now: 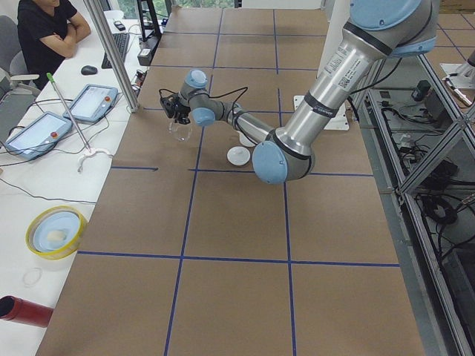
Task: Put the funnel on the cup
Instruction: 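Lift the funnel and carry it over the open mug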
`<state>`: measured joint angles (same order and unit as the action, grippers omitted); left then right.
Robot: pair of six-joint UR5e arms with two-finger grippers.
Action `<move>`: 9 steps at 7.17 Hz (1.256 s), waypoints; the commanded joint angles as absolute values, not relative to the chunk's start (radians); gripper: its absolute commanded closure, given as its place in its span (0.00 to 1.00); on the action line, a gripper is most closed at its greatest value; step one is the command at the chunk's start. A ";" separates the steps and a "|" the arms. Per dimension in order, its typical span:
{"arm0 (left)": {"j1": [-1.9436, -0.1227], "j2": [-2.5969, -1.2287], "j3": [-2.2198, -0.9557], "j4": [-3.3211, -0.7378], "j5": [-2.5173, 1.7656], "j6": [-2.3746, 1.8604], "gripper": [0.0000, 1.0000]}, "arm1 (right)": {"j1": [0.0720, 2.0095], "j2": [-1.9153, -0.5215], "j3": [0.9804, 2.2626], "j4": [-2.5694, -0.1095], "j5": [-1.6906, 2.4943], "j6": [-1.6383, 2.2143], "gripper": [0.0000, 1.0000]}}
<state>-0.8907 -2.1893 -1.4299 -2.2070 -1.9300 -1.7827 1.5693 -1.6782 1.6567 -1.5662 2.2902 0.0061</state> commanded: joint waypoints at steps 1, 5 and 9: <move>-0.939 -2.093 -1.727 -1.988 -2.066 -1.714 1.00 | 1.569 -1.678 1.657 -1.566 2.290 0.006 0.00; -0.837 -2.098 -2.136 -1.345 -2.056 -1.594 1.00 | 1.569 -1.678 1.657 -1.566 2.290 0.006 0.00; -0.459 -2.259 -2.124 -0.918 -1.688 -1.592 1.00 | 1.569 -1.678 1.657 -1.566 2.290 0.006 0.00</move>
